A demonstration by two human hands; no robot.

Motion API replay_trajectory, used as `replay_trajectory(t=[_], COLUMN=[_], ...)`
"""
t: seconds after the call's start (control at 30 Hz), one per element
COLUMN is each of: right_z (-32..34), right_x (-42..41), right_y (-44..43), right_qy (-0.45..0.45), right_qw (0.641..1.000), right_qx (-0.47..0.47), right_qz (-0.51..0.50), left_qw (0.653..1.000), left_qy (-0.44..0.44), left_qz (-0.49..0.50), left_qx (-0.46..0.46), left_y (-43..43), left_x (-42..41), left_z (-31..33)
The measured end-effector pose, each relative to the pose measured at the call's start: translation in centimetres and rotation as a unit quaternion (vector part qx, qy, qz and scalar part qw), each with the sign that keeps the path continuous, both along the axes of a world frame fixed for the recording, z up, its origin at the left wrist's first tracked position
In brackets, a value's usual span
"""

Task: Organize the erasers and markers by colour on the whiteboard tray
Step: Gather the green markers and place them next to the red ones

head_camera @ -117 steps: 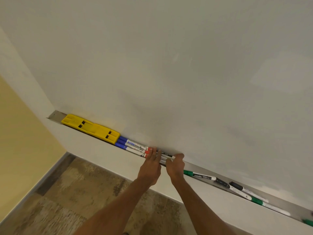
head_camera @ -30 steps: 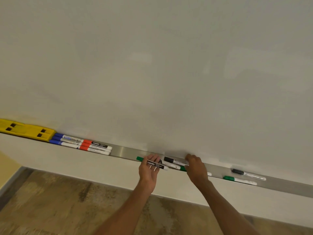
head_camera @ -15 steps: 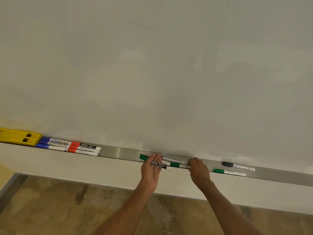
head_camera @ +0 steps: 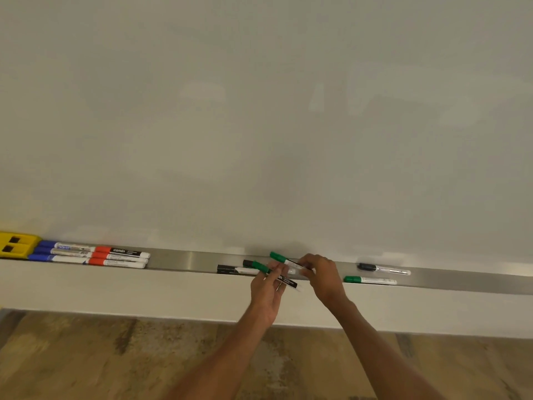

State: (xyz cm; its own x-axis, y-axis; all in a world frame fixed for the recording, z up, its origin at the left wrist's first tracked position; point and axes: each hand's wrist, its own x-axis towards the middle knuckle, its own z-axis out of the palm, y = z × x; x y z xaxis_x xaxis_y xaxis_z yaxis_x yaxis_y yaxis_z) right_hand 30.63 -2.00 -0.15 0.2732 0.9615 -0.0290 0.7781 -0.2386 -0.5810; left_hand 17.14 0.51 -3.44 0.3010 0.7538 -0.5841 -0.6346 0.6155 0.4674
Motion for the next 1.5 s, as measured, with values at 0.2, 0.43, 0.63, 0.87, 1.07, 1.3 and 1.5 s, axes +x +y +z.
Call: replay_trajectory(t=[0.2,0.43,0.63,0.87,1.07,1.3,1.5], right_z=[2.2,1.8,-0.3,-1.0,-1.4,-1.6,-1.1], right_x=[-0.1,3.5,9.7,11.8,11.7,12.0,11.3], right_y=[-1.0,-2.7,-4.5,-5.0,-4.3,-3.7,-4.1], right_qy=[0.041,0.034,-0.09,-0.175,-0.171,-0.166,-0.199], right_qw=[0.999,0.999,0.983,0.96,0.965,0.968,0.965], right_qx=[0.015,0.007,-0.097,-0.196,-0.173,-0.164,-0.143], right_qz=[0.026,0.003,-0.126,-0.097,-0.097,-0.092,-0.097], left_qw=[0.999,1.0,0.999,0.999,0.998,0.998,0.998], left_qy=[0.012,0.003,-0.004,-0.02,-0.028,-0.027,-0.02], left_qz=[-0.028,-0.027,-0.047,-0.05,-0.053,-0.06,-0.056], left_qx=[0.023,0.01,0.012,0.005,0.004,0.012,0.017], left_y=[-0.9,-1.1,-1.1,-0.9,-0.7,-0.5,-0.4], left_x=[3.1,5.1,5.8,6.0,5.5,5.0,4.2], left_z=[0.6,0.5,-0.5,-0.6,-0.5,-0.4,-0.3])
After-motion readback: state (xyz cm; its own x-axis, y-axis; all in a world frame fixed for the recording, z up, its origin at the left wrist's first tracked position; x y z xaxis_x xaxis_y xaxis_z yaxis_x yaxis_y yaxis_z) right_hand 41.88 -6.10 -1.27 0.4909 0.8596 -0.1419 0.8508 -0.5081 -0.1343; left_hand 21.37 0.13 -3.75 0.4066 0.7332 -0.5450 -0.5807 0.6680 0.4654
